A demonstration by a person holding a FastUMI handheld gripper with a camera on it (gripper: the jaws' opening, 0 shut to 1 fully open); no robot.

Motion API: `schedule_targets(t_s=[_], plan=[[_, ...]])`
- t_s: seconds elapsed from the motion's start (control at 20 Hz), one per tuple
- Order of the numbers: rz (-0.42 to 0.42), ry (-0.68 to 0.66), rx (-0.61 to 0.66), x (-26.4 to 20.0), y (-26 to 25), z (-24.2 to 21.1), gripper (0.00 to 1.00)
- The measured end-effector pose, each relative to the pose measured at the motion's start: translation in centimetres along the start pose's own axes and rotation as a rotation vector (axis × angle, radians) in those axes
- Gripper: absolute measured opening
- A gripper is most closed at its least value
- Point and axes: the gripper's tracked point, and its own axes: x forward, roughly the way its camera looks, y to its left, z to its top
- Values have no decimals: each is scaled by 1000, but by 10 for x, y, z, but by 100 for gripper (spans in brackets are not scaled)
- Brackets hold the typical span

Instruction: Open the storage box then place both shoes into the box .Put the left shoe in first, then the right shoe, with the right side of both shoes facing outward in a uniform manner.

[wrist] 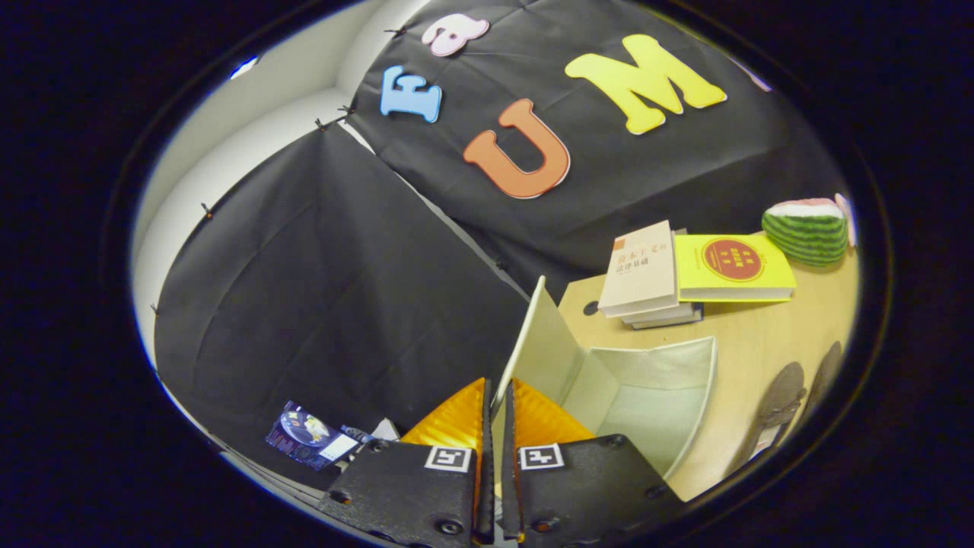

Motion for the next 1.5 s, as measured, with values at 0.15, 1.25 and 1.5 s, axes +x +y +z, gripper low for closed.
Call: schedule_targets(t_s=[0.15,1.25,1.5], plan=[[-1,-34,-45,18,24,-7,11],[-249,-40,-244,-9,-21,-37,100],[-498,0,-276,-61,-117,-30,100]])
